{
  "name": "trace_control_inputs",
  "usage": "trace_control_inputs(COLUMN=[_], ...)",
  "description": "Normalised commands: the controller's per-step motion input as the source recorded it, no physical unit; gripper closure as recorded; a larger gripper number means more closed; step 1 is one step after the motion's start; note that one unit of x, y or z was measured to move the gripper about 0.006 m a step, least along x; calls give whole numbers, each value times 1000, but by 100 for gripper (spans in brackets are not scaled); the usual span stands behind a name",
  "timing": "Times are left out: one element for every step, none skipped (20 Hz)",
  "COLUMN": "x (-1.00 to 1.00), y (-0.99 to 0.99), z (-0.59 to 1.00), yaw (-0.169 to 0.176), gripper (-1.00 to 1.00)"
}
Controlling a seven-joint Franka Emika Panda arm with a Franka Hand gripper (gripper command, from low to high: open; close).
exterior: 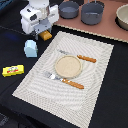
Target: Place the bread, butter, and milk from the table onto the serving area.
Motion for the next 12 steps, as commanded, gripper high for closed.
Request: trace_control_inputs(x=[-14,0,0,0,0,0,34,140,186,349,511,746], y=[83,57,23,31,0,0,0,0,-160,-386,-380,-291], z=[-91,-80,-74,-63,-51,0,0,180,529,1000,1000,1000], yaw=[-7,-2,-1,0,0,0,0,0,-5,-39,-26,-25], gripper=[100,100,100,100,100,100,100,100,100,100,100,100])
